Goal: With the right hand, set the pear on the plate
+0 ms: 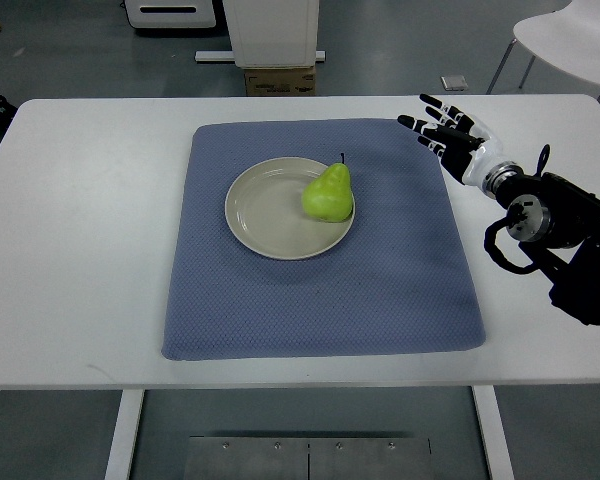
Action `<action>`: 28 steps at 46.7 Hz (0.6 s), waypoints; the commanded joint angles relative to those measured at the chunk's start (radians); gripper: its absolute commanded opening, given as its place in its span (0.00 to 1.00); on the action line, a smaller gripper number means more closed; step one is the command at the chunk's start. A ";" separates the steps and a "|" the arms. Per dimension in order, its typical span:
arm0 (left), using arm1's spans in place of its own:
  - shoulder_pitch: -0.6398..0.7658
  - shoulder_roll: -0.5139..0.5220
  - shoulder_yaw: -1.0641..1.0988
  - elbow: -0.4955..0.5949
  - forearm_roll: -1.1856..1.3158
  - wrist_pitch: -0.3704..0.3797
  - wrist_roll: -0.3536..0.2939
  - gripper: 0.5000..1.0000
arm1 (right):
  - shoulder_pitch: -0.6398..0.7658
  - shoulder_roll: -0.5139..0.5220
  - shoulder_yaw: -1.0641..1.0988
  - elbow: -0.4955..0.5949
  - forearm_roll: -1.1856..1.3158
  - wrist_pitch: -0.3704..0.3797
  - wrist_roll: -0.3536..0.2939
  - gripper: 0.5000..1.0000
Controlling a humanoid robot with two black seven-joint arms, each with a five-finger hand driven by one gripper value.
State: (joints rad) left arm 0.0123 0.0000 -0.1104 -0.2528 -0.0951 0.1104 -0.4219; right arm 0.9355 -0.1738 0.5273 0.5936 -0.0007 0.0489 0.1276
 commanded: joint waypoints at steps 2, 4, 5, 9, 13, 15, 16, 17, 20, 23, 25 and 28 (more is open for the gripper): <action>0.000 0.000 0.000 0.001 0.000 0.000 0.000 1.00 | -0.007 0.002 0.014 -0.032 0.018 0.028 -0.002 1.00; 0.000 0.000 0.000 0.000 0.000 0.000 0.000 1.00 | -0.014 0.002 0.028 -0.040 0.021 0.040 -0.002 1.00; 0.000 0.000 0.000 0.000 0.000 0.000 0.000 1.00 | -0.017 0.002 0.037 -0.041 0.019 0.045 -0.002 1.00; 0.000 0.000 0.000 0.000 0.000 0.000 0.000 1.00 | -0.030 0.001 0.071 -0.046 0.021 0.055 -0.002 1.00; 0.000 0.000 0.000 0.000 0.000 0.000 0.000 1.00 | -0.041 0.000 0.082 -0.060 0.019 0.065 0.004 1.00; 0.000 0.000 -0.002 0.000 0.000 0.000 0.000 1.00 | -0.043 0.000 0.082 -0.069 0.019 0.071 0.006 1.00; 0.000 0.000 0.000 0.001 0.000 0.000 0.000 1.00 | -0.043 0.002 0.082 -0.074 0.019 0.071 0.006 1.00; 0.000 0.000 0.000 0.000 0.000 0.000 0.000 1.00 | -0.044 0.002 0.082 -0.078 0.019 0.072 0.007 1.00; 0.000 0.000 0.000 0.000 0.000 0.000 0.000 1.00 | -0.044 0.002 0.082 -0.090 0.019 0.075 0.009 1.00; 0.000 0.000 0.000 0.001 0.000 0.000 0.000 1.00 | -0.046 0.001 0.080 -0.107 0.019 0.077 0.010 1.00; 0.000 0.000 0.000 0.000 0.000 0.000 0.000 1.00 | -0.044 0.000 0.080 -0.118 0.019 0.078 0.010 1.00; 0.000 0.000 0.000 0.000 0.000 0.000 0.000 1.00 | -0.041 -0.001 0.080 -0.130 0.019 0.078 0.010 1.00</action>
State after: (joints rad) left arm 0.0122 0.0000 -0.1105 -0.2529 -0.0951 0.1104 -0.4218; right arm 0.8904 -0.1727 0.6085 0.4747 0.0184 0.1268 0.1379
